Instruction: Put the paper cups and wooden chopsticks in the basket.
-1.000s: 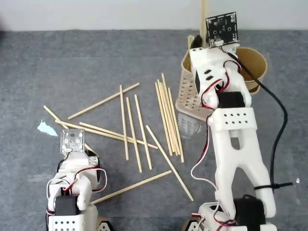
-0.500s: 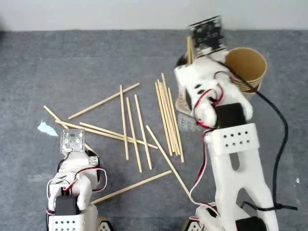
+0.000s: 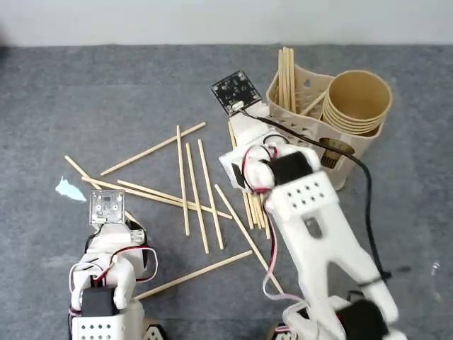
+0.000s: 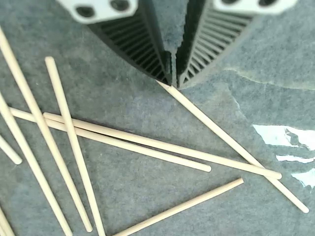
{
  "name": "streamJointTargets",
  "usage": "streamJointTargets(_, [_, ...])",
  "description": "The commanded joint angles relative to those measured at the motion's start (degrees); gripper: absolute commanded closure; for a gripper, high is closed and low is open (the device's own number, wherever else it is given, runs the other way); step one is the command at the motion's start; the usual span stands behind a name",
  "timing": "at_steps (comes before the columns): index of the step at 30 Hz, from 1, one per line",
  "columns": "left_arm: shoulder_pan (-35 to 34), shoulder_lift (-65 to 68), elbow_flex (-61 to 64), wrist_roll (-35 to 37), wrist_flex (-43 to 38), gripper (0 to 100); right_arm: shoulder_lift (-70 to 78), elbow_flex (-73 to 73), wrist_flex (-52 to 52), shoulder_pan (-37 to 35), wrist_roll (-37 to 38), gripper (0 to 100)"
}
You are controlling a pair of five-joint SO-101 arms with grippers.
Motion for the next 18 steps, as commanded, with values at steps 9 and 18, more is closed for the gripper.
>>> streamJointTargets(9, [-0.1, 0.2, -0.5, -0.4, -1.1, 98, 24.2, -12.1, 0.6, 2.6, -1.0, 84.8])
streamJointTargets(18, [-0.1, 0.2, -0.5, -0.4, -1.1, 98, 38.3, -21.3, 0.6, 3.2, -0.8, 84.8])
